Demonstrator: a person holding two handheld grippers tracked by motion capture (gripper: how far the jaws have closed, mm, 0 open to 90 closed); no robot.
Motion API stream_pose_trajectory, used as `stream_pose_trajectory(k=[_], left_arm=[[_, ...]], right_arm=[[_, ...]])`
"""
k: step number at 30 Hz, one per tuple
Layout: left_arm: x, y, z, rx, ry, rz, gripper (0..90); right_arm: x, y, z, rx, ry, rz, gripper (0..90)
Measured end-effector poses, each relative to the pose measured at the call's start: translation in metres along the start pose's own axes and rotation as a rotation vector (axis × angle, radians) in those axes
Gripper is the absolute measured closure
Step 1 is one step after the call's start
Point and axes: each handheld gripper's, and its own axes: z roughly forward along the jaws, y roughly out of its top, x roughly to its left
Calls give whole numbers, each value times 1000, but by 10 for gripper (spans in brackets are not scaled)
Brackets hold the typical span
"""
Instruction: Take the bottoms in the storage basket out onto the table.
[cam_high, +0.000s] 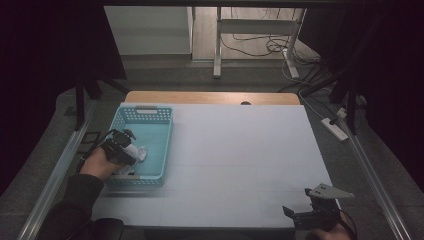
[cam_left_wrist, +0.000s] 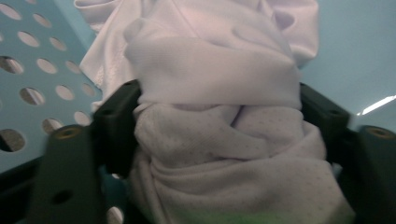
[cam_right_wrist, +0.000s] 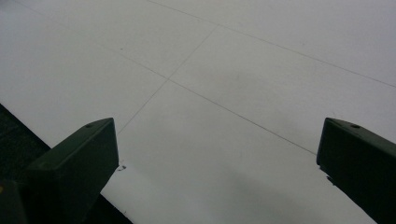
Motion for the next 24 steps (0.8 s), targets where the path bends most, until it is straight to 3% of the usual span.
stream_pose_trajectory(k=[4,7,11,19,24], left_arm=[[4,-2,-2,-7,-33,-31,493],[7,-3,-4,-19,-53,-66,560],[8,-6,-6,-44,-57,-73,593],[19,-15,-15,-166,-159,-126,623],[20,-17,-26,-244,-195,-108,623]], right_arm=[[0,0,0,0,0,1,0],[0,0,0,0,-2,1,0],[0,0,0,1,-1,2,0],[0,0,0,3,-2,4,0],[0,0,0,5,-3,4,0]])
